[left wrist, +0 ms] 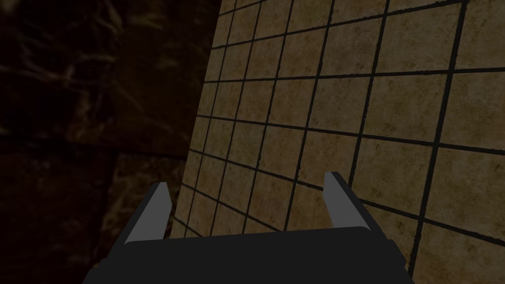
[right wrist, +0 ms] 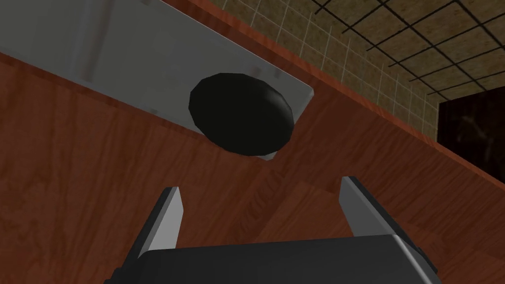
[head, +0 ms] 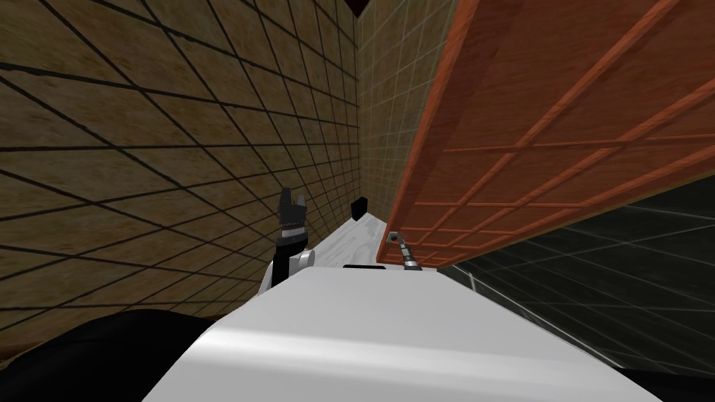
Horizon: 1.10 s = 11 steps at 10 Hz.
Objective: Push the door open
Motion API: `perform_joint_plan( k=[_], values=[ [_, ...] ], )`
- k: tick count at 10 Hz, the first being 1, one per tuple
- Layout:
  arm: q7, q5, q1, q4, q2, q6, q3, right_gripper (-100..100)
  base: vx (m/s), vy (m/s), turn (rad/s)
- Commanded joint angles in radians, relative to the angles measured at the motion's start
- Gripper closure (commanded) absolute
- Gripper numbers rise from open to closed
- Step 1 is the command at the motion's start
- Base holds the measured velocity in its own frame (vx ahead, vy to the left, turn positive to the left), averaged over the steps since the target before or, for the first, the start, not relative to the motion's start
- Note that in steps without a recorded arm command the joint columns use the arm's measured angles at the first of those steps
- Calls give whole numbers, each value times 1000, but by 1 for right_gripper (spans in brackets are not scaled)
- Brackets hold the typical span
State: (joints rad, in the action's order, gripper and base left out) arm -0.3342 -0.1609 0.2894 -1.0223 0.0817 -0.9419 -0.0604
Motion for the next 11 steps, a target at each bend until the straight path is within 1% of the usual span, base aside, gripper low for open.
perform_joint_plan(
  k=[1,2,3,5,6,8,9,10,11],
  values=[
    [46,24,-4,3,1,0,13,-100,-29,-18,26],
    [74,45,-8,6,1,0,23,-100,-44,-19,37],
    [82,45,-8,6,1,0,23,-100,-29,-14,12],
    [146,93,-18,12,2,1,48,-100,-38,-19,34],
    [159,93,-18,12,2,1,48,-100,-33,-17,18],
    [223,143,-28,19,2,1,74,-100,-39,-20,41],
    [239,143,-28,19,2,1,74,-100,-42,-18,15],
    [275,169,-33,23,1,2,88,-100,-40,-21,27],
    [280,169,-33,23,1,2,88,-100,-30,-16,16]
  ],
)
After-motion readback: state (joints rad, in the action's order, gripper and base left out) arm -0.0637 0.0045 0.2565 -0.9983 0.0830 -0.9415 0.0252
